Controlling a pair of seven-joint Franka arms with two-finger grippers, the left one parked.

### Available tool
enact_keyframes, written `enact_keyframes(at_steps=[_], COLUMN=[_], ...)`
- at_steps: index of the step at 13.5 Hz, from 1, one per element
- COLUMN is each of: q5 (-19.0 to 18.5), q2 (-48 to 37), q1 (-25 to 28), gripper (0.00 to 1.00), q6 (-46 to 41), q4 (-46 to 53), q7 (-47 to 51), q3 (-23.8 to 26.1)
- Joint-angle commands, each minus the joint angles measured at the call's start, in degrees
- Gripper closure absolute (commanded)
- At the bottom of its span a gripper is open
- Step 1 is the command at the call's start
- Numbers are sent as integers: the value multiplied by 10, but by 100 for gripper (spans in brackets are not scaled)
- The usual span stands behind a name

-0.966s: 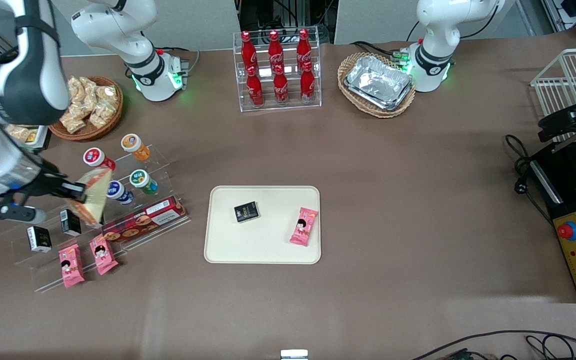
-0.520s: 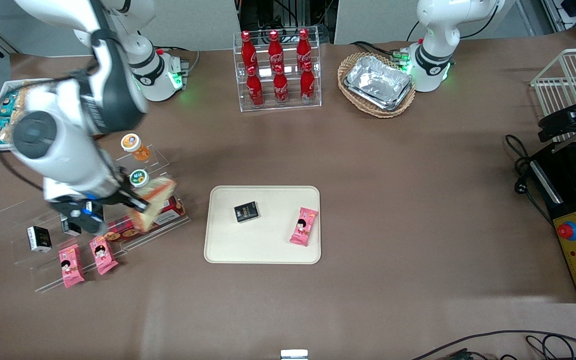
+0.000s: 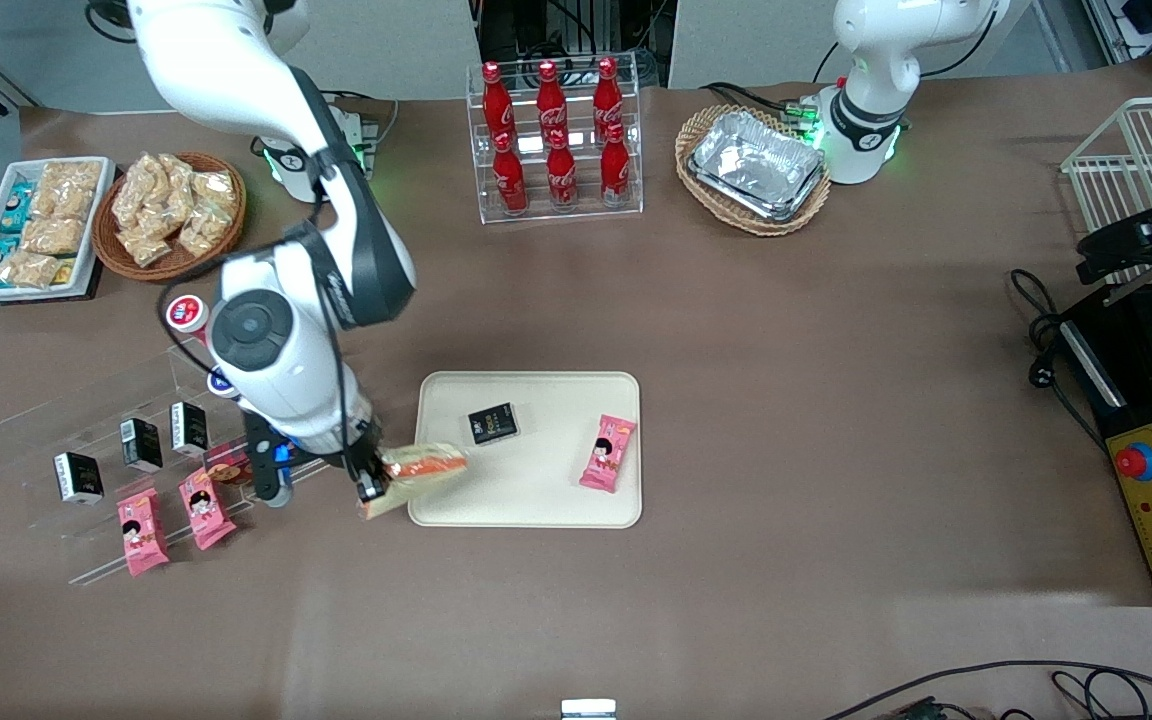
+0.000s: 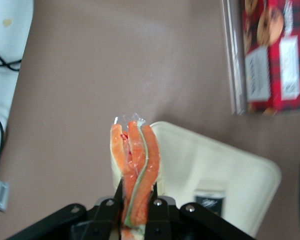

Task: Place sandwich on tray
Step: 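Carry the sandwich over the cream tray with the right gripper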

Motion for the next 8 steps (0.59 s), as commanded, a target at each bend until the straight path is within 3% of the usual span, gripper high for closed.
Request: enact_keyframes(at_steps=[1,8], q5=[37,112], q2=[63,115], q1=[3,-6], gripper=[94,94], q6=[37,50], q4=[55,68], q7=[135,162], q3=[-5,3])
